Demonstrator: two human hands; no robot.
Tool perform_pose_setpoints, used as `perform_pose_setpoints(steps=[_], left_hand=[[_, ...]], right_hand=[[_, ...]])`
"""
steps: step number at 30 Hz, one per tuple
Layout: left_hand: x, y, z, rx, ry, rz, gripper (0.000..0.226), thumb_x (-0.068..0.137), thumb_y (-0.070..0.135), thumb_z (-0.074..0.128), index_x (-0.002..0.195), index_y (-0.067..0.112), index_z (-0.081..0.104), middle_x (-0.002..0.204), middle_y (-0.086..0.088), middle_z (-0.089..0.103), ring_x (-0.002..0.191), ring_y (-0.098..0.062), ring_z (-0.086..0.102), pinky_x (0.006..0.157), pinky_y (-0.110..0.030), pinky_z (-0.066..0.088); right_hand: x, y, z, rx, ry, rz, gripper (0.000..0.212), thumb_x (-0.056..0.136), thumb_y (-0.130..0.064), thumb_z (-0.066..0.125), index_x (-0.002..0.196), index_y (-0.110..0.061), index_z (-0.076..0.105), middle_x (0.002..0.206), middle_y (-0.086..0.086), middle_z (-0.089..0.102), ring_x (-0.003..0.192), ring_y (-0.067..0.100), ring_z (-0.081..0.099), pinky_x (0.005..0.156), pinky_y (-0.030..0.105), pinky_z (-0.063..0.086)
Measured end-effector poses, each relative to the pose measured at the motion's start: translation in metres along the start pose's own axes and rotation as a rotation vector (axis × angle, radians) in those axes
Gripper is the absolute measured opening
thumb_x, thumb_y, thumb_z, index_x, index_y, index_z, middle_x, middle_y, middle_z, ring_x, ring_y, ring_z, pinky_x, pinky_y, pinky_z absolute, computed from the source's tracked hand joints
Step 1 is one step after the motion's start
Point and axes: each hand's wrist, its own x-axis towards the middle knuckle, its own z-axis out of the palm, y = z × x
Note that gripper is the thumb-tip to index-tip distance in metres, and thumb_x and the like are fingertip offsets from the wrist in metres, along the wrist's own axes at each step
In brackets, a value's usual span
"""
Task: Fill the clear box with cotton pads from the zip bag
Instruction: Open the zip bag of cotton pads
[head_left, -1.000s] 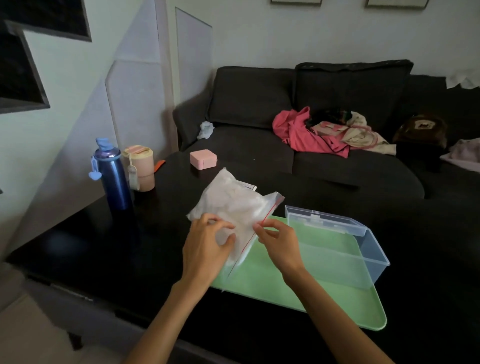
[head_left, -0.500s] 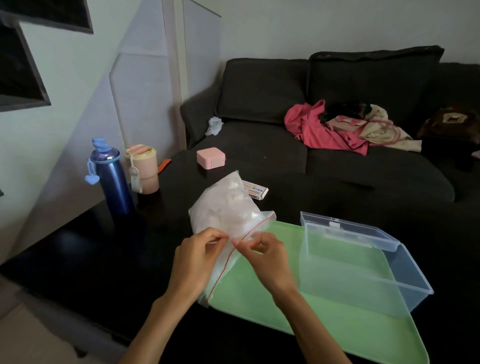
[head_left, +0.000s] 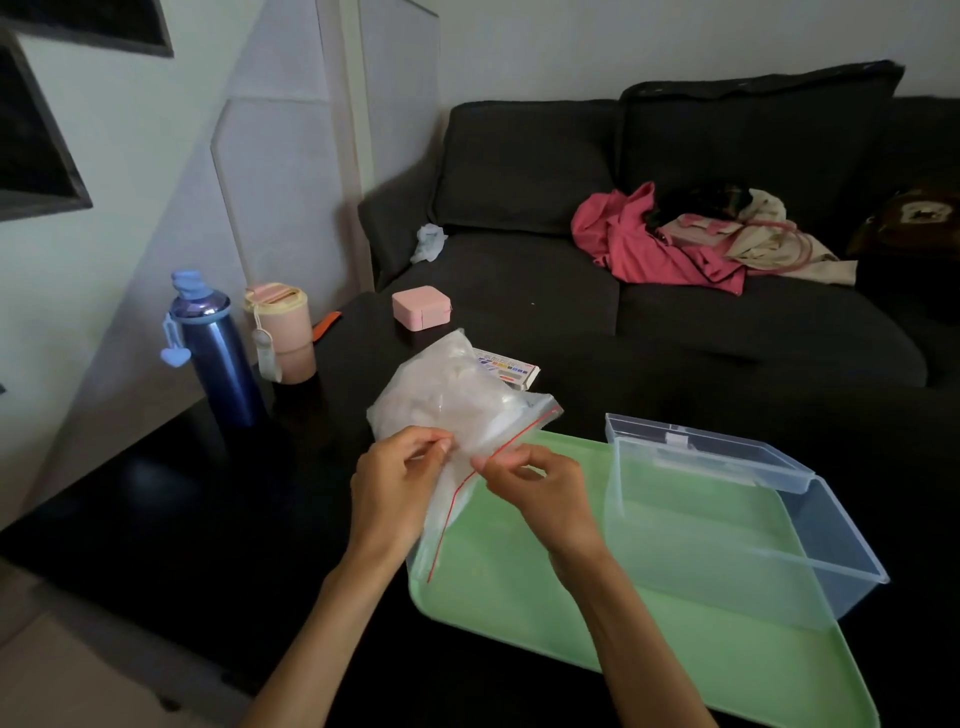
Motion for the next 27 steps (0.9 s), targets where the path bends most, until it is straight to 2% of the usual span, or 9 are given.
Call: perform_pose_setpoints(steps=[2, 4, 6, 9, 13, 17, 20, 24, 27], left_hand=[[-0.005, 0.006, -0.001, 0.110, -0.002, 0.108, 0.010, 0.087, 0.021, 0.065, 0.089, 0.030, 0.070, 0.090, 0.017, 0.071, 0.086, 0.000, 0.065, 0.080, -0.028, 0.053], [-0.008, 0.015, -0.004, 0.255, 0.025, 0.312, 0.011, 0.085, 0.022, 0.066, 0.093, 0.030, 0.067, 0.096, 0.019, 0.067, 0.091, 0.003, 0.057, 0.082, -0.011, 0.042], [-0.009, 0.023, -0.009, 0.313, 0.019, 0.430, 0.009, 0.082, 0.029, 0.067, 0.091, 0.031, 0.066, 0.092, 0.022, 0.064, 0.088, 0.002, 0.052, 0.081, -0.008, 0.037], [-0.011, 0.028, -0.016, 0.302, -0.133, 0.291, 0.015, 0.083, 0.046, 0.064, 0.091, 0.036, 0.069, 0.088, 0.025, 0.066, 0.084, 0.001, 0.059, 0.075, -0.020, 0.048], [-0.009, 0.026, -0.011, 0.481, -0.270, 0.108, 0.011, 0.082, 0.051, 0.061, 0.088, 0.046, 0.069, 0.078, 0.027, 0.067, 0.074, 0.006, 0.062, 0.071, -0.026, 0.052], [-0.008, 0.025, 0.000, 0.358, -0.265, -0.001, 0.014, 0.085, 0.041, 0.063, 0.082, 0.031, 0.073, 0.072, 0.020, 0.070, 0.073, 0.003, 0.067, 0.075, -0.033, 0.054], [-0.012, 0.027, 0.006, 0.291, -0.255, -0.012, 0.015, 0.085, 0.037, 0.065, 0.083, 0.026, 0.075, 0.072, 0.015, 0.072, 0.070, 0.001, 0.068, 0.071, -0.036, 0.056], [-0.005, 0.022, 0.006, 0.283, -0.134, -0.038, 0.013, 0.086, 0.035, 0.065, 0.078, 0.028, 0.073, 0.065, 0.018, 0.068, 0.070, -0.002, 0.067, 0.071, -0.034, 0.056], [-0.009, 0.026, 0.010, 0.308, -0.131, 0.006, 0.013, 0.087, 0.035, 0.063, 0.079, 0.029, 0.071, 0.067, 0.019, 0.068, 0.071, -0.002, 0.067, 0.072, -0.029, 0.053]], right_hand=[[-0.003, 0.000, 0.003, 0.160, 0.047, 0.094, 0.018, 0.071, -0.016, 0.080, 0.061, -0.011, 0.067, 0.064, -0.003, 0.066, 0.064, 0.007, 0.064, 0.066, 0.019, 0.054], [-0.004, -0.002, 0.004, 0.250, 0.060, 0.151, 0.017, 0.072, -0.022, 0.079, 0.066, -0.010, 0.070, 0.070, 0.000, 0.071, 0.069, 0.008, 0.068, 0.063, 0.017, 0.053], [-0.001, -0.007, 0.004, 0.268, 0.050, 0.167, 0.018, 0.074, -0.025, 0.077, 0.066, -0.012, 0.069, 0.073, 0.001, 0.073, 0.073, 0.009, 0.070, 0.062, 0.016, 0.053], [0.000, -0.009, 0.003, 0.239, 0.023, 0.191, 0.020, 0.076, -0.028, 0.076, 0.068, -0.012, 0.068, 0.073, 0.003, 0.073, 0.073, 0.009, 0.069, 0.064, 0.016, 0.053], [-0.006, 0.002, -0.005, 0.203, 0.028, 0.264, 0.020, 0.075, -0.025, 0.077, 0.076, -0.007, 0.068, 0.077, 0.006, 0.073, 0.076, 0.012, 0.070, 0.066, 0.017, 0.054], [-0.009, 0.006, -0.007, 0.234, 0.037, 0.284, 0.018, 0.080, -0.017, 0.073, 0.094, -0.007, 0.071, 0.084, 0.005, 0.075, 0.078, 0.015, 0.072, 0.064, 0.017, 0.055], [-0.008, 0.003, -0.004, 0.090, 0.129, 0.189, 0.010, 0.084, -0.014, 0.070, 0.089, -0.007, 0.073, 0.076, 0.004, 0.074, 0.068, 0.013, 0.072, 0.058, 0.018, 0.054], [-0.007, 0.002, 0.002, -0.302, 0.149, 0.031, 0.014, 0.090, -0.017, 0.061, 0.083, -0.007, 0.067, 0.080, 0.006, 0.070, 0.065, 0.015, 0.070, 0.066, 0.036, 0.058], [-0.010, -0.003, -0.001, -0.333, 0.134, 0.054, 0.017, 0.092, -0.016, 0.057, 0.079, -0.008, 0.062, 0.076, 0.005, 0.067, 0.060, 0.012, 0.067, 0.058, 0.029, 0.057]])
